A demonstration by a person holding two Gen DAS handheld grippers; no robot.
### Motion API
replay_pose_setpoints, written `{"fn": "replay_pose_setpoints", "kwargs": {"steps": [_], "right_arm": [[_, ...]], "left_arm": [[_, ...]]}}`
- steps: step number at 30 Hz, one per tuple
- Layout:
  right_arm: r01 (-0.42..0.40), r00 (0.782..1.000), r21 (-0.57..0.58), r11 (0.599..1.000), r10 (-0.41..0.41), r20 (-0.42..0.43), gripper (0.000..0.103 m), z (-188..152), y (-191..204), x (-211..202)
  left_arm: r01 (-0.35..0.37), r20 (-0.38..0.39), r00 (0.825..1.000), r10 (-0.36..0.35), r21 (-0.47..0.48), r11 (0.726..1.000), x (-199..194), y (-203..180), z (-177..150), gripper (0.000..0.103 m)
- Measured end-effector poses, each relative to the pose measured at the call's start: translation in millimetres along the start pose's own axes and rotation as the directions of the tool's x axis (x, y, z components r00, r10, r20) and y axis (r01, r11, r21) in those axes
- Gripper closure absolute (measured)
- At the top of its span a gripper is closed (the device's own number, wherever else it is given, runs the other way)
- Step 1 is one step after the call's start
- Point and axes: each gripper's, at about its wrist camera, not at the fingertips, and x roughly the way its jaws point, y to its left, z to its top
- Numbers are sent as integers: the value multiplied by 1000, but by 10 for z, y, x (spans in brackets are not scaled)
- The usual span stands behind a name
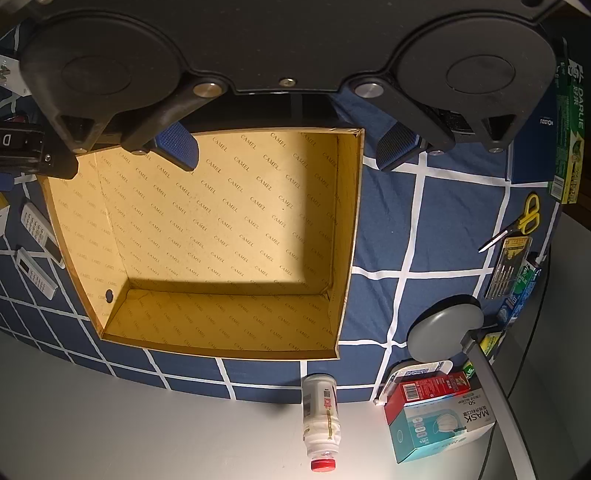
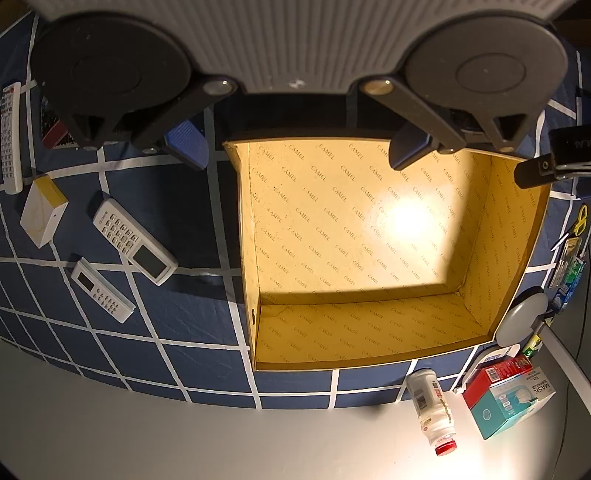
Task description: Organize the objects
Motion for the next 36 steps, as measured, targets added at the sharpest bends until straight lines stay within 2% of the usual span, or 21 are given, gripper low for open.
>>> {"fn": "replay_pose_setpoints", "kwargs": {"steps": [36], "right_arm": [[11, 1000, 10, 1000, -11, 12, 0, -25, 19, -68]], "left_arm": [[18, 2, 1000, -18, 1, 1000, -3, 7, -42, 0]]}}
